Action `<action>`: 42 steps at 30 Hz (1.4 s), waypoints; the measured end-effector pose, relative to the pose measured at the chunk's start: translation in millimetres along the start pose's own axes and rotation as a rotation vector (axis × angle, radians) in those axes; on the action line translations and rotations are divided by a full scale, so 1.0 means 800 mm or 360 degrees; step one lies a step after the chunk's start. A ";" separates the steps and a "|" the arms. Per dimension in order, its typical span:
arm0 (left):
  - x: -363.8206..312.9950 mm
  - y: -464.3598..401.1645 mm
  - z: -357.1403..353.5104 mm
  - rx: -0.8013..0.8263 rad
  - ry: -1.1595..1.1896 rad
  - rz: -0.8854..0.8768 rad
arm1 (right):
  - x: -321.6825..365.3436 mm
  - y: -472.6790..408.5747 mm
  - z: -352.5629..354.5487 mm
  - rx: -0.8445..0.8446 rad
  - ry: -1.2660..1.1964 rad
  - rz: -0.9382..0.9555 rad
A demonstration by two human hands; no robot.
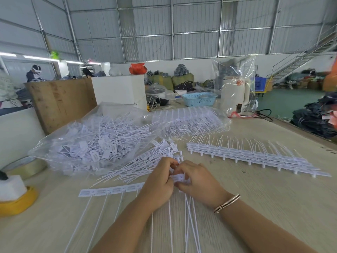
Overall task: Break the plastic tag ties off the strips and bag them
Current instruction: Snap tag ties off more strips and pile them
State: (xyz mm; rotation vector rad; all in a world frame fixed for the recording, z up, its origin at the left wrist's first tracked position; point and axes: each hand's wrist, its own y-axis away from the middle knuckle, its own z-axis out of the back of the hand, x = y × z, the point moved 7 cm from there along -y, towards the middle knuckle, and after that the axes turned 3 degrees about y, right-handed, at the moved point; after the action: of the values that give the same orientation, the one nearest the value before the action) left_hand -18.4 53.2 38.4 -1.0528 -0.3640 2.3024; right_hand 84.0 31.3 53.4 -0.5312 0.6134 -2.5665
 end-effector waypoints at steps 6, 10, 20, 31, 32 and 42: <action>-0.002 -0.002 0.019 -0.0120 -0.0750 0.0061 | -0.002 -0.001 0.012 -0.0059 0.0163 0.0028; 0.018 0.001 0.014 0.0013 -0.0585 0.0276 | -0.003 0.000 0.013 -0.0046 0.0208 0.0055; 0.031 0.006 -0.002 0.0283 -0.0167 0.0430 | 0.000 0.001 0.007 0.0051 0.0441 0.0147; 0.019 0.006 -0.004 0.0356 -0.0178 0.0269 | -0.002 0.003 0.005 0.0068 0.0493 0.0158; 0.018 0.006 -0.005 0.0358 -0.0206 0.0246 | -0.004 0.002 0.005 0.0070 0.0482 0.0144; 0.008 0.003 0.001 0.0287 -0.0137 0.0160 | -0.013 0.002 0.009 0.0030 -0.0005 -0.0019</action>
State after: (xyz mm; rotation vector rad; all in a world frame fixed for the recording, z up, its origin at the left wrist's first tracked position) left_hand -23.2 55.0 34.2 -0.9029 -0.1357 2.4232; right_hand 96.2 33.3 55.7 -0.5337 0.5863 -2.5794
